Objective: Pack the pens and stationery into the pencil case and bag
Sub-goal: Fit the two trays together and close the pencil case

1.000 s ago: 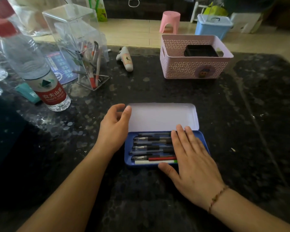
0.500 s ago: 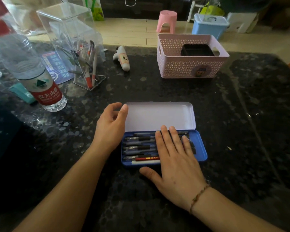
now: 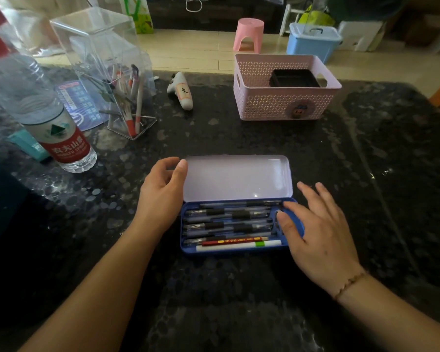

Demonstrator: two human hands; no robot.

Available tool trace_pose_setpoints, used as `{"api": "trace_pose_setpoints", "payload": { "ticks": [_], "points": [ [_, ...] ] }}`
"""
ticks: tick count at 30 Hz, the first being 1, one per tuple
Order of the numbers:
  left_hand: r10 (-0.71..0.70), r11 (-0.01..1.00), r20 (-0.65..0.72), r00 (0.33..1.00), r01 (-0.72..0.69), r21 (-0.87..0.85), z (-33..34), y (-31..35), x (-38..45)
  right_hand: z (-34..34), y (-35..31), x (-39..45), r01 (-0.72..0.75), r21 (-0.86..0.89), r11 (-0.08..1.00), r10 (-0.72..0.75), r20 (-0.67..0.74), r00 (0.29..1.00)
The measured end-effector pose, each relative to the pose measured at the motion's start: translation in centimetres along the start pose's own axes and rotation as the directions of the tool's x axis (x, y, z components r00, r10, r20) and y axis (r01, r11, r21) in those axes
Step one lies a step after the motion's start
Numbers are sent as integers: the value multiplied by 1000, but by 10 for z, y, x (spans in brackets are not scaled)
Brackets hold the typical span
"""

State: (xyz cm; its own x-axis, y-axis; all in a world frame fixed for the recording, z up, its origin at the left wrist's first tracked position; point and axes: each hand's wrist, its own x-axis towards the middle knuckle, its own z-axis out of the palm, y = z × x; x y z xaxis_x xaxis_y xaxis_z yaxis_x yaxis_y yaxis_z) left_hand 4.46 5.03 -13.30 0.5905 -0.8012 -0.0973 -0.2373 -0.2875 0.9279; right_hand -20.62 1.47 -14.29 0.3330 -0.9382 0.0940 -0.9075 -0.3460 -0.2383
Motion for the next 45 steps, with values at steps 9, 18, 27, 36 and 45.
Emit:
{"api": "trace_pose_setpoints", "payload": {
  "ticks": [9,18,27,36,45],
  "points": [
    [4,1000,3,1000,-4,-25,0,0,1,4,-10,1,107,49,993,-108,36,993],
    [23,1000,4,1000,-23,8,0,-1,0,1,-11,-15,428,-11,904,-428,-17,904],
    [49,999,-9,999,-49,10,1,-1,0,18,-78,-18,516,-79,853,-496,184,848],
    [58,998,-16,998,-58,11,0,-2,2,21,-82,-14,452,-46,891,-421,291,859],
    [64,998,-13,998,-64,11,0,-2,1,27,-89,-16,450,0,893,-445,155,882]
  ]
}}
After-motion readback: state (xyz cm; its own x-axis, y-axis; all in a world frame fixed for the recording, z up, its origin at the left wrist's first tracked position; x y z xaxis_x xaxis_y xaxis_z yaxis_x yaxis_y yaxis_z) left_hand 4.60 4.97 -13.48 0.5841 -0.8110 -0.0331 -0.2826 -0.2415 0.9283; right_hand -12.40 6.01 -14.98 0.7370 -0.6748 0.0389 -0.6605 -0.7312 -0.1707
